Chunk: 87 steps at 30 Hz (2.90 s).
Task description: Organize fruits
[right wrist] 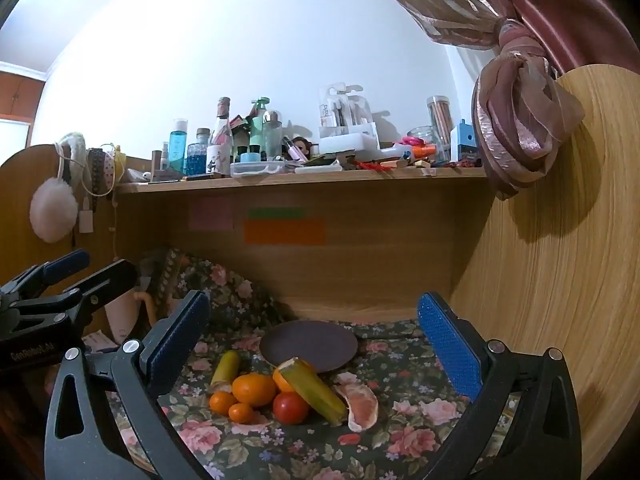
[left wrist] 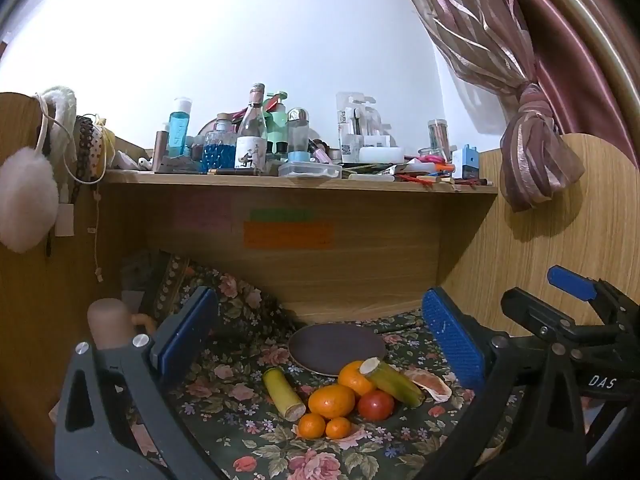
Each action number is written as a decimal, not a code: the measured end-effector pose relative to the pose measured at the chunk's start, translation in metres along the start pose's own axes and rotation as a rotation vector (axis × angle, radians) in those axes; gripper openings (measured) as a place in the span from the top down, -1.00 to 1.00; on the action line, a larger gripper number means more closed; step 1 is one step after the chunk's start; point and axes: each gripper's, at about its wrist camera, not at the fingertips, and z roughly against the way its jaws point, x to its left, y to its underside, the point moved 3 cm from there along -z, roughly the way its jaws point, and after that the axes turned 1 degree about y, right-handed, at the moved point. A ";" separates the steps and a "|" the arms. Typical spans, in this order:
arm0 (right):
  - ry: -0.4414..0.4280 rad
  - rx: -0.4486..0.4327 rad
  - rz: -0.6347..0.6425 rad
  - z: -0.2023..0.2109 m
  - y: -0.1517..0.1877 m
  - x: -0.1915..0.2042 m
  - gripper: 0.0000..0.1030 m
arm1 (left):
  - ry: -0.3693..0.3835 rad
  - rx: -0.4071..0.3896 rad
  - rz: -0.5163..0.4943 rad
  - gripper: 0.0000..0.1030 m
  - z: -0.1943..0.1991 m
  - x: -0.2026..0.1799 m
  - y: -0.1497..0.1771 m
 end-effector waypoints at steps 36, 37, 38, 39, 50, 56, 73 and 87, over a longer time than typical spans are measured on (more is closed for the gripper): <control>0.014 -0.001 0.002 -0.004 0.004 -0.004 -1.00 | 0.004 0.010 0.021 -1.00 -0.009 0.001 0.005; 0.016 0.000 0.002 -0.005 0.004 -0.004 -1.00 | 0.006 0.011 0.022 -1.00 -0.009 0.001 0.005; 0.016 0.000 0.003 -0.005 0.004 -0.003 -1.00 | 0.007 0.011 0.024 -1.00 -0.009 0.002 0.006; 0.015 0.000 0.002 -0.005 0.004 -0.003 -1.00 | 0.007 0.011 0.025 -1.00 -0.010 0.002 0.006; 0.014 -0.001 0.000 -0.006 0.004 -0.002 -1.00 | 0.006 0.010 0.024 -1.00 -0.010 0.003 0.007; 0.011 0.000 0.001 -0.006 0.004 -0.001 -1.00 | 0.006 0.011 0.024 -1.00 -0.010 0.003 0.007; 0.002 0.047 0.017 -0.025 0.013 0.000 -1.00 | 0.009 0.053 0.027 -1.00 -0.025 0.007 0.018; 0.005 0.344 0.001 -0.091 0.081 -0.040 -0.68 | -0.005 0.383 0.073 -0.50 -0.099 0.039 0.092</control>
